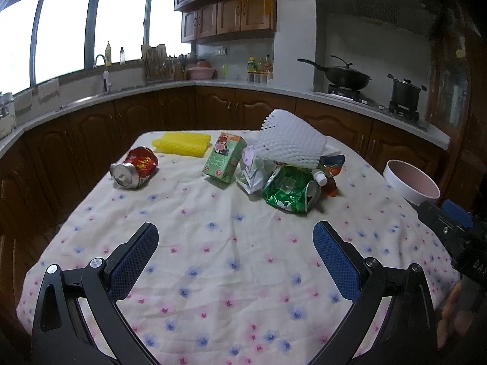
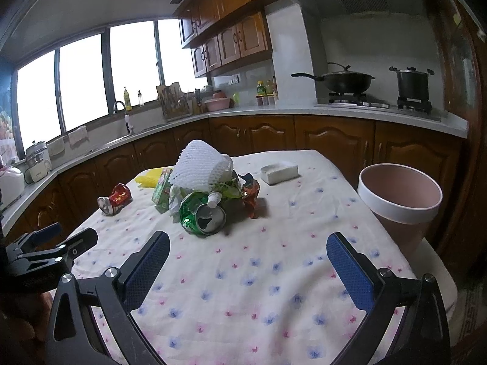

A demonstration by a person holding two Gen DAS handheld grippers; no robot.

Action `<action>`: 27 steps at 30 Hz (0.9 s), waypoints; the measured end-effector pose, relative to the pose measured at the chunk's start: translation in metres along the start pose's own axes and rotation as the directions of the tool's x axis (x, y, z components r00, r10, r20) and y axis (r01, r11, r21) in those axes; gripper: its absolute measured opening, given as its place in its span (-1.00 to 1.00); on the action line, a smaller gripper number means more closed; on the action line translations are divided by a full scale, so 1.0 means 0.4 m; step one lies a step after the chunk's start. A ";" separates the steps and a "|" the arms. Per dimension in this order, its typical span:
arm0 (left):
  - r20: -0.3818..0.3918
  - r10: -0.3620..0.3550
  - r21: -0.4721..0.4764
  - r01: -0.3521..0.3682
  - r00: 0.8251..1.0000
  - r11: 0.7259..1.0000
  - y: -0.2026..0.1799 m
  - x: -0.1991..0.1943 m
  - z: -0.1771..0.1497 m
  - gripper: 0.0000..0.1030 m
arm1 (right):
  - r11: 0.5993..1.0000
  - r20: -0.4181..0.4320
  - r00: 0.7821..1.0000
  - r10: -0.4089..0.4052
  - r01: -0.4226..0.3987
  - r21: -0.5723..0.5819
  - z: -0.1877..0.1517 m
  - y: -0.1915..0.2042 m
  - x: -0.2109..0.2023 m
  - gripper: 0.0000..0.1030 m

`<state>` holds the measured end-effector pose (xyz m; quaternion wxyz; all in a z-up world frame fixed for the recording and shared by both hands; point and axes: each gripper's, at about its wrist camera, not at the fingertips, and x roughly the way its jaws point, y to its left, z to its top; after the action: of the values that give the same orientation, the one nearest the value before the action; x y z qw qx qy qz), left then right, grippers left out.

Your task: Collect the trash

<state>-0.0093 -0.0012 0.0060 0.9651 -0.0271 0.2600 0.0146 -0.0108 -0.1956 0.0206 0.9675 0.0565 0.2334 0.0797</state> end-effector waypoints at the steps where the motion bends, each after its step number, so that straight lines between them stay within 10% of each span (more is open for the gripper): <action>1: -0.011 -0.007 -0.006 0.007 1.000 1.000 0.002 0.009 0.006 1.00 | 1.000 -0.005 1.000 0.002 -0.002 0.002 0.003 -0.002 0.006 1.00; 27: -0.167 -0.214 -0.047 0.209 0.963 0.977 -0.037 0.301 0.279 1.00 | 0.990 -0.135 0.987 0.088 -0.071 0.125 0.225 -0.142 0.283 0.93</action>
<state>0.1515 -0.0074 0.0424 0.9347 -0.0698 0.3375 -0.0869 0.1372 -0.2372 0.0421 0.9396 0.1179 0.3027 0.1079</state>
